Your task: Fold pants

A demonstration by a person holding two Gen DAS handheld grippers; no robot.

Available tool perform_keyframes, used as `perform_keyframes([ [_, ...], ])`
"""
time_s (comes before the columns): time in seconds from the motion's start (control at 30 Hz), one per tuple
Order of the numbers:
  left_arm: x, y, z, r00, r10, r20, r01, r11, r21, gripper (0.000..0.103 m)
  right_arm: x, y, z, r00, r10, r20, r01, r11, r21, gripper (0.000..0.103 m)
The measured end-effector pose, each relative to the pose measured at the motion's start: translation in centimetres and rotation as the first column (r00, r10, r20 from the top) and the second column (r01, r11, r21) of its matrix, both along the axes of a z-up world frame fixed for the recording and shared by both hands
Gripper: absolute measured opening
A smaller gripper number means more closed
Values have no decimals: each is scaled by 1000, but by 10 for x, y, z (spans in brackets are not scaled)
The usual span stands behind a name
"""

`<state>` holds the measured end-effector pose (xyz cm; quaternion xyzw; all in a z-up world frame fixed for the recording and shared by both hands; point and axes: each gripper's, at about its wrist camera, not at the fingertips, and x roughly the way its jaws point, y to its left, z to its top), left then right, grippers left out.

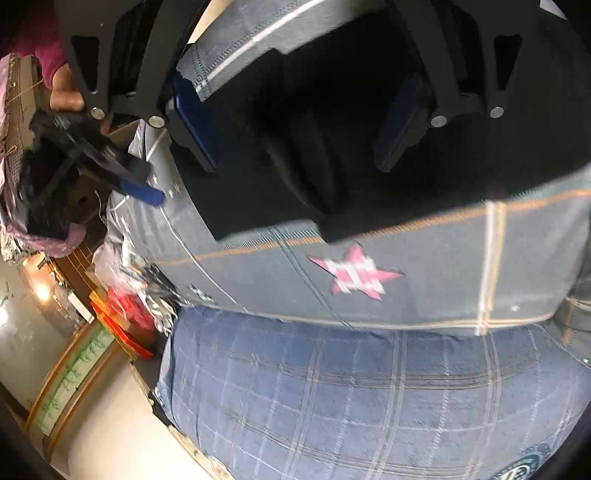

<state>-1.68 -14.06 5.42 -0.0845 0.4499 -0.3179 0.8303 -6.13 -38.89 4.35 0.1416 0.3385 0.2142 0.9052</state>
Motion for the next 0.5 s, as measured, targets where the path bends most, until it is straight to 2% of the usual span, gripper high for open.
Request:
perform_keyframes([
  [0.07,-5,-15,-8,1000,20,18,-22,997,75,83,10,-3,-8,999,-40,-23,40,999,-25,75],
  [0.1,-5,-18,-12,999,42,23,-44,993,113,82,14,-2,-12,999,-46,-24,45,999,-28,61],
  [0.13,-5,-23,-14,998,60,24,-62,989,131,65,18,0,-14,999,-45,-28,44,998,-47,39],
  [0.17,-4,-26,-16,999,51,15,-52,992,118,49,24,2,-17,998,-45,-34,43,996,-73,30],
  [0.2,-1,-32,-18,999,35,2,-35,992,118,27,28,2,-21,998,-46,-40,42,994,-101,20],
  [0.27,3,-43,-22,999,28,24,-32,982,184,24,33,3,-24,999,-41,-35,36,991,-126,20],
  [0.3,6,-46,-23,999,23,23,-27,981,190,22,35,2,-28,999,-36,-39,31,992,-124,20],
  [0.4,14,-47,-20,1000,20,10,-22,984,176,17,40,-5,-33,996,-45,-74,36,992,-117,20],
  [0.5,13,-41,-7,999,12,39,-18,987,159,16,35,-4,-29,997,-31,-73,23,994,-104,20],
])
